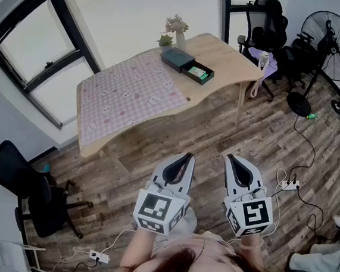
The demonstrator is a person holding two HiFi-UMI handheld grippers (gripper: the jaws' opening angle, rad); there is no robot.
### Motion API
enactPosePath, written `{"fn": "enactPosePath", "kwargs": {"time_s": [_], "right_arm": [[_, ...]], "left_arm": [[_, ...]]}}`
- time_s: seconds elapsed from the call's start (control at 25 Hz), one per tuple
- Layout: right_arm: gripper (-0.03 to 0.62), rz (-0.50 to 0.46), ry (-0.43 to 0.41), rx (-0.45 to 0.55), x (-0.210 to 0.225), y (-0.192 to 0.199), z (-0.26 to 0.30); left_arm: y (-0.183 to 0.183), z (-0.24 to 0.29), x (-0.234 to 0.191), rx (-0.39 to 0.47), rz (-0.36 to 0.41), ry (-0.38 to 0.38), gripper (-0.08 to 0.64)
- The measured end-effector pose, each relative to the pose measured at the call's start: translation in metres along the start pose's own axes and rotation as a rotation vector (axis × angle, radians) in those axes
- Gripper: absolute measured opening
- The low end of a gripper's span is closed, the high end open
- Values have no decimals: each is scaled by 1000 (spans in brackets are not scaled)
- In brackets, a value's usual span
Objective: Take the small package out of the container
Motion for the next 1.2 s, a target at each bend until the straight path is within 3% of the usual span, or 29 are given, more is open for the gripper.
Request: {"fn": "enactPosePath", "kwargs": {"time_s": [1.2], "right_arm": [[0, 5, 21, 5, 26, 7, 144]], "left_arm": [[-8, 102, -120, 24, -20, 51, 17]]}}
Point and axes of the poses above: the fingertips, and each gripper's own axes: z forward along the fingers, x to its right, y out of its underside, the point moved 8 cm from there along -z, backward along the fingers, and after that the axes turned 5 degrees about x, right-handed, at the moved point
